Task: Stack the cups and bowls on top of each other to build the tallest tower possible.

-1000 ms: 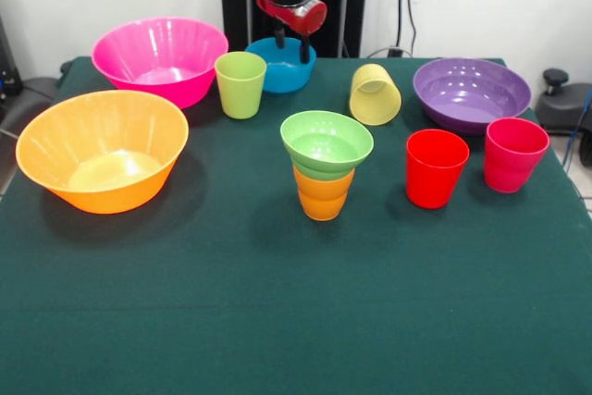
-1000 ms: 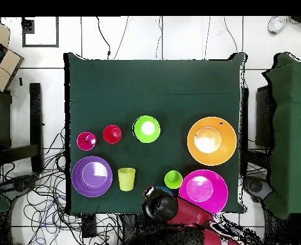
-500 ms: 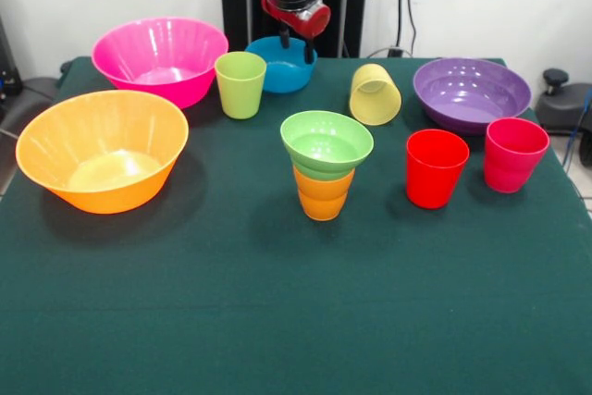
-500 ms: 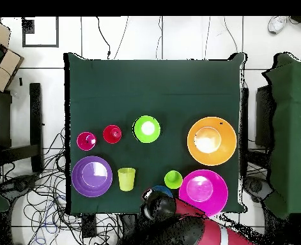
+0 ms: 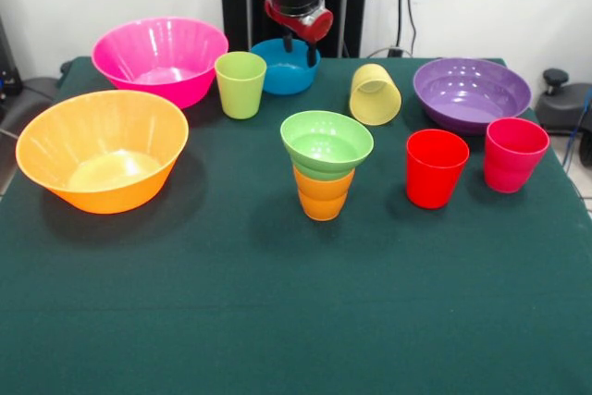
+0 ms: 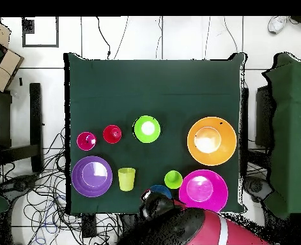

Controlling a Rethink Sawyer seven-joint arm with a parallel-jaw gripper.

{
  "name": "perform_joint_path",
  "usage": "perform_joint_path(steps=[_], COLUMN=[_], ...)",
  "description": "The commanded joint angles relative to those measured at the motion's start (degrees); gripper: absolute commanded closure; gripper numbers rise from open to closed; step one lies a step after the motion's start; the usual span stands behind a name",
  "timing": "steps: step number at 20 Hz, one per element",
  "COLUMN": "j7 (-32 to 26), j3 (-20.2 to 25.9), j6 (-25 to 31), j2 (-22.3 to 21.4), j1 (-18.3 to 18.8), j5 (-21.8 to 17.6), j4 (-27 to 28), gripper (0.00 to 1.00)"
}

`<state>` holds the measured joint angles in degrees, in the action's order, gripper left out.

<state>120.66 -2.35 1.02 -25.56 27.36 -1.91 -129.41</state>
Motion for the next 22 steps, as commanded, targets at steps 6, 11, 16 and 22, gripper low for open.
perform_joint_path(steps=[6, 11, 16, 22], j7=[8.7, 8.1, 7.8, 7.4], j3=[7.0, 8.7, 9.0, 9.9], j6=[-5.0, -7.6, -8.5, -6.9], j2=[1.4, 3.0, 3.1, 0.5], j1=[0.5, 2.4, 2.8, 3.0], j5=[0.3, -1.3, -1.7, -1.3], j4=[3.0, 3.8, 4.2, 3.3], gripper=[0.00, 0.00, 0.00, 0.00])
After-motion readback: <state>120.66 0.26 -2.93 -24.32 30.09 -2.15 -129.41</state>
